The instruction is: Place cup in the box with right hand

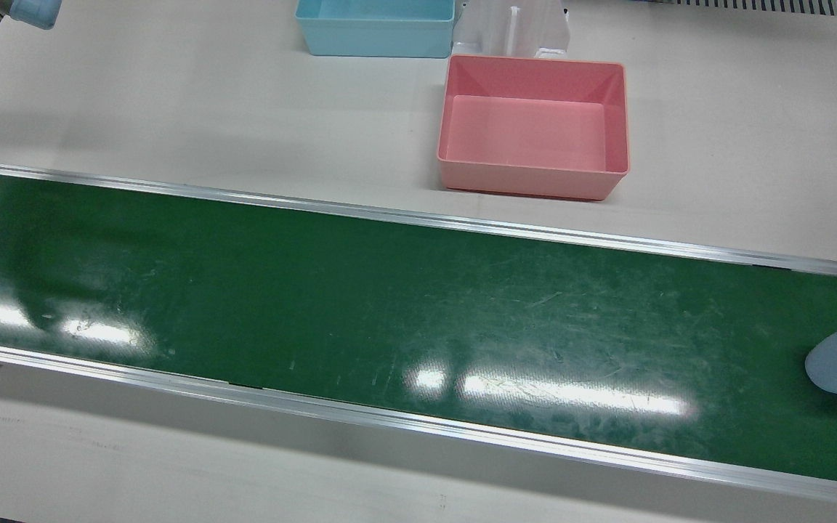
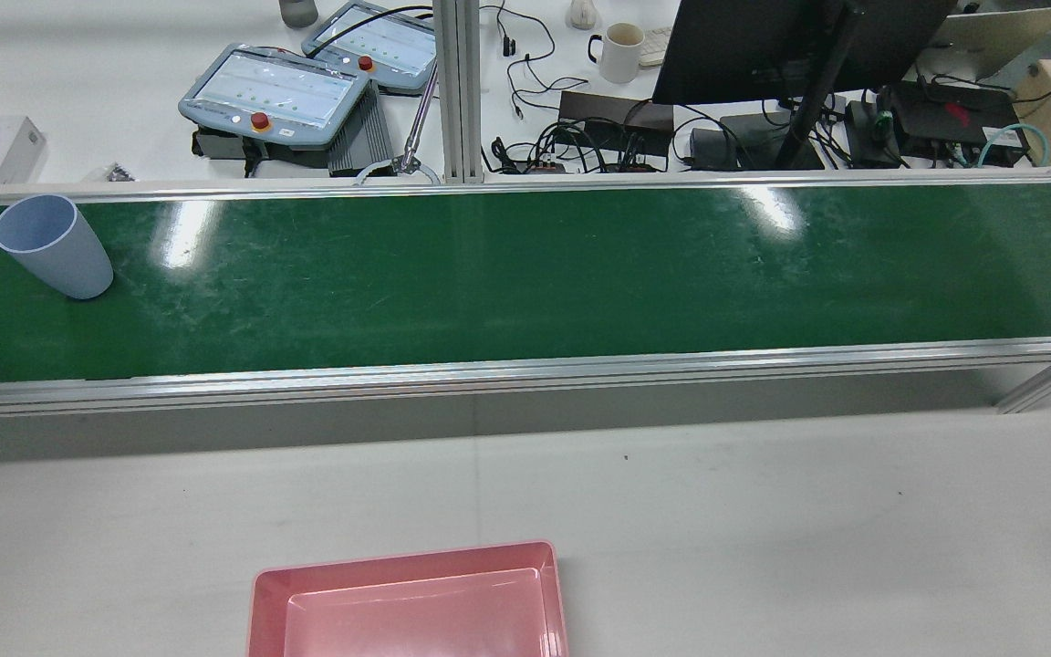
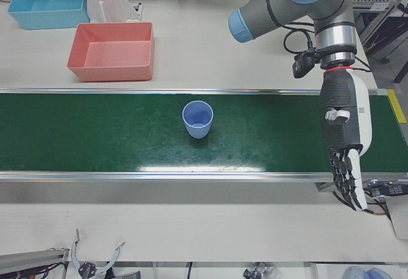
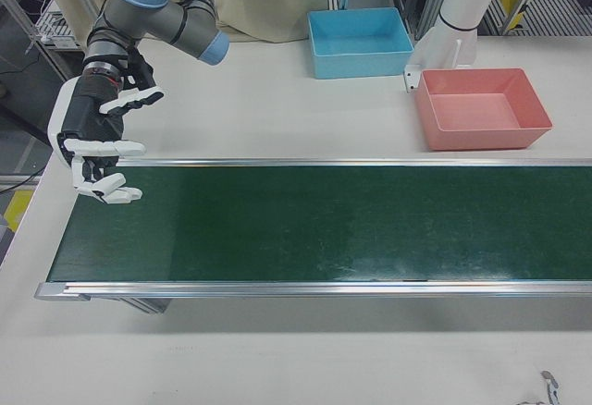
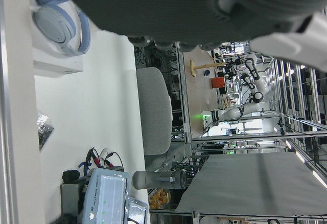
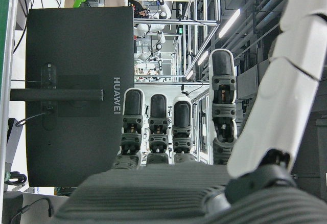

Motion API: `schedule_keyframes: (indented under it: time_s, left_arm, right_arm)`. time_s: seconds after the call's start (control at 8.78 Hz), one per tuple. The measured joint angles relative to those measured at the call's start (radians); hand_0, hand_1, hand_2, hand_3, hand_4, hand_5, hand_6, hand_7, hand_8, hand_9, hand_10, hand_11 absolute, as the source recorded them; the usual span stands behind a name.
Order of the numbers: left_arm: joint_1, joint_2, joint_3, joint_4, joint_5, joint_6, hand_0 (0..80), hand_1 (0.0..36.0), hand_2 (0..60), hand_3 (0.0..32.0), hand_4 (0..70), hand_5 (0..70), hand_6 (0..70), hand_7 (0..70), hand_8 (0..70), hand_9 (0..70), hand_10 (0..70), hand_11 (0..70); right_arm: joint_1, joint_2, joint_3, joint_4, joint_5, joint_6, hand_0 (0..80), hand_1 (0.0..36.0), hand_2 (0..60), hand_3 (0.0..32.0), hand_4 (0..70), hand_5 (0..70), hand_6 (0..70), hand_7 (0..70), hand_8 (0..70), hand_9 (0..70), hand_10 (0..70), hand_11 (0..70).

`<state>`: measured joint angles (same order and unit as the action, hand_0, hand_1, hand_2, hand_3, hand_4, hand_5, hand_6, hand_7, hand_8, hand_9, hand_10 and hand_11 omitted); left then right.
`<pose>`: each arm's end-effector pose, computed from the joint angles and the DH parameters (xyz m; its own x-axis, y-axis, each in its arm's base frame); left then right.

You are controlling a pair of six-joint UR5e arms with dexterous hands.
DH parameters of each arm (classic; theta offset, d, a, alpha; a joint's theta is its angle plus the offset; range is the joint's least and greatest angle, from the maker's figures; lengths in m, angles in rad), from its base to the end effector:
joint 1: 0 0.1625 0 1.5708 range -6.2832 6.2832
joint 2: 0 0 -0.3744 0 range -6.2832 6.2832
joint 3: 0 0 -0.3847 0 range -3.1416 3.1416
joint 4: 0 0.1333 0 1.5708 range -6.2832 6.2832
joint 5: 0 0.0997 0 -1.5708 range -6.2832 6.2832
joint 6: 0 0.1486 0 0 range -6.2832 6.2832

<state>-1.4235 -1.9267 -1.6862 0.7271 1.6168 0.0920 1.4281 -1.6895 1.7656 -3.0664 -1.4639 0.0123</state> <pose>-0.0383 -0.6038 0.4728 -0.9740 -0.2128 -0.0773 0.1272 -0.2317 -0.9644 0.0765 -0.5165 0.5813 -0.9988 0.0388 -0.0282 0.0337 0.1487 -0.9883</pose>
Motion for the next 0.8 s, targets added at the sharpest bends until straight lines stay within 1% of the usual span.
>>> schedule_keyframes:
  time_s: [0.11,0.23,0.57,0.8]
  left_arm:
    - [0.000,0.000,0.002,0.000,0.000,0.000,0.0,0.0,0.0,0.0,0.0,0.0,0.0,0.0,0.0,0.0,0.0,0.0]
    - [0.001,0.000,0.007,0.000,0.000,-0.001,0.0,0.0,0.0,0.0,0.0,0.0,0.0,0.0,0.0,0.0,0.0,0.0]
    - [0.002,0.014,0.012,-0.019,0.000,-0.007,0.0,0.0,0.0,0.0,0.0,0.0,0.0,0.0,0.0,0.0,0.0,0.0]
    - [0.002,0.016,0.013,-0.023,-0.001,-0.008,0.0,0.0,0.0,0.0,0.0,0.0,0.0,0.0,0.0,0.0,0.0,0.0]
  right_arm:
    - [0.000,0.000,0.001,0.000,0.000,0.000,52.3,13.5,4.1,0.0,66.7,6.2,15.9,58.2,21.2,34.9,25.8,37.6]
    - [0.000,0.001,0.002,0.000,-0.001,-0.001,52.3,13.6,3.6,0.0,64.0,6.1,15.0,54.5,20.0,32.7,24.4,35.6]
    - [0.001,0.003,0.011,-0.002,-0.001,-0.003,52.4,13.4,4.0,0.0,67.4,6.2,15.6,57.0,21.0,34.4,25.7,37.5]
    - [0.001,0.004,0.011,-0.003,-0.001,-0.003,52.2,13.2,3.2,0.0,65.6,5.9,14.8,54.4,19.9,32.5,23.7,34.6]
